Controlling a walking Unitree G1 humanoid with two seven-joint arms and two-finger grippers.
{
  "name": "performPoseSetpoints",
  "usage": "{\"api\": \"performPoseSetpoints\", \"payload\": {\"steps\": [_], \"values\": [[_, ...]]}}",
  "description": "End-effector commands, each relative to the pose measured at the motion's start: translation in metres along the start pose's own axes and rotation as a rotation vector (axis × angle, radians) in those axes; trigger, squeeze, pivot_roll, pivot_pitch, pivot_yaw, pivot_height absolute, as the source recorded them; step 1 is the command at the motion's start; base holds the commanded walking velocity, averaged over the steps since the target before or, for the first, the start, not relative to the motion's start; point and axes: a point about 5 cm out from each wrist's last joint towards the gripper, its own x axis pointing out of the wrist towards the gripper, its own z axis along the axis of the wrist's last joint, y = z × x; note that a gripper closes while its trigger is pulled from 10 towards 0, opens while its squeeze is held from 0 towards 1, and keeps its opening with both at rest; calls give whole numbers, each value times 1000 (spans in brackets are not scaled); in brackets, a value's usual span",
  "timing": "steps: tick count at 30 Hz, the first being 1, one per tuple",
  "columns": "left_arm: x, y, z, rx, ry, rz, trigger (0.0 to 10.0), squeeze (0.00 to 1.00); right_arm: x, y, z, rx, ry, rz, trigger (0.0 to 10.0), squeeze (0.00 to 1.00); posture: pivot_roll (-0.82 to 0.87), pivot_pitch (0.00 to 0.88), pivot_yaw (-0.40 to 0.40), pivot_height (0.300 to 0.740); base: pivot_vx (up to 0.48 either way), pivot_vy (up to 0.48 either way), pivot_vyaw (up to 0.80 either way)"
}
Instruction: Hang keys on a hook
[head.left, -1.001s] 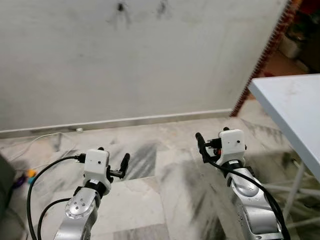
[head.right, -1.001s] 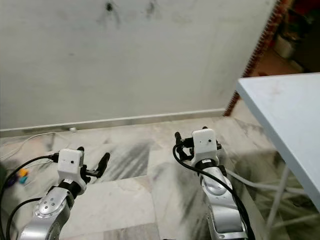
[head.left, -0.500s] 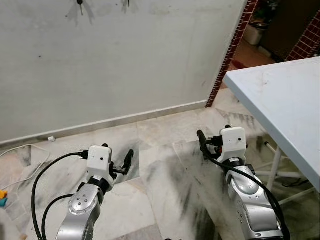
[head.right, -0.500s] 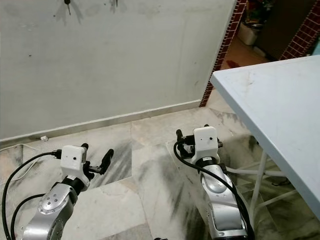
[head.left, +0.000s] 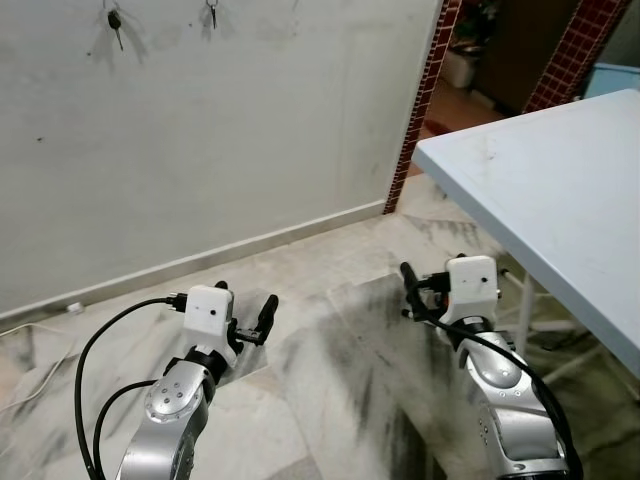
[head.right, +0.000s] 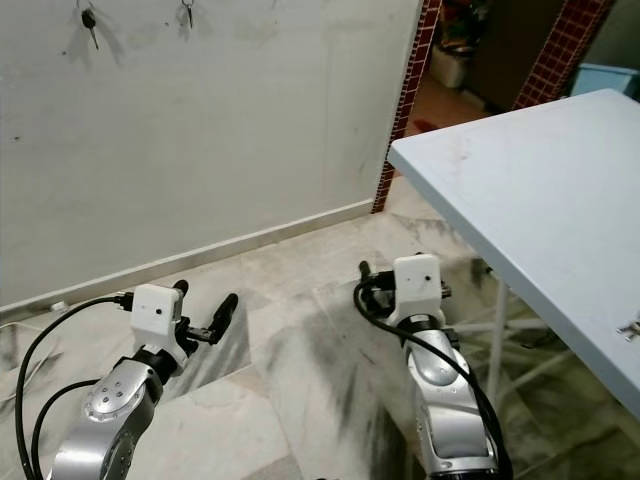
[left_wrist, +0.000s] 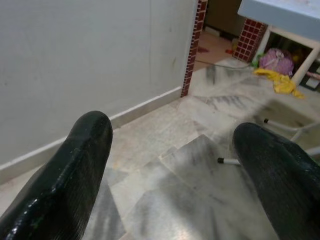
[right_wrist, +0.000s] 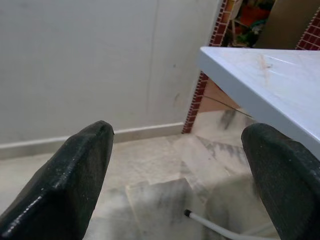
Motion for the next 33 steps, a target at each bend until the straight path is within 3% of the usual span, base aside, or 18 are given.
{"api": "performPoseSetpoints", "payload": {"steps": [1, 13, 24, 30, 33], "values": [[1, -2, -1, -6, 7, -13, 10000, 0, 1, -3, 2, -5, -5, -9, 10000, 0, 27, 54, -1, 740, 0, 0, -763], [4, 1, 3, -2, -2, -9, 10000, 0, 2, -2, 2, 22, -21, -29, 10000, 0, 29, 46, 15, 740, 0, 0, -763], [13, -2, 8, 31, 4, -66, 10000, 0, 0, -4, 0, 57, -40, -101, 10000, 0, 1, 52, 93, 740, 0, 0, -763], [17, -4, 15, 30, -9, -99, 10000, 0, 1, -4, 7, 48, -64, -119, 10000, 0, -23, 64, 87, 740, 0, 0, -71], [20, -2, 4, 62, 18, -77, 10000, 0, 2, -2, 2, 62, -33, -123, 10000, 0, -24, 54, 75, 740, 0, 0, -223]]}}
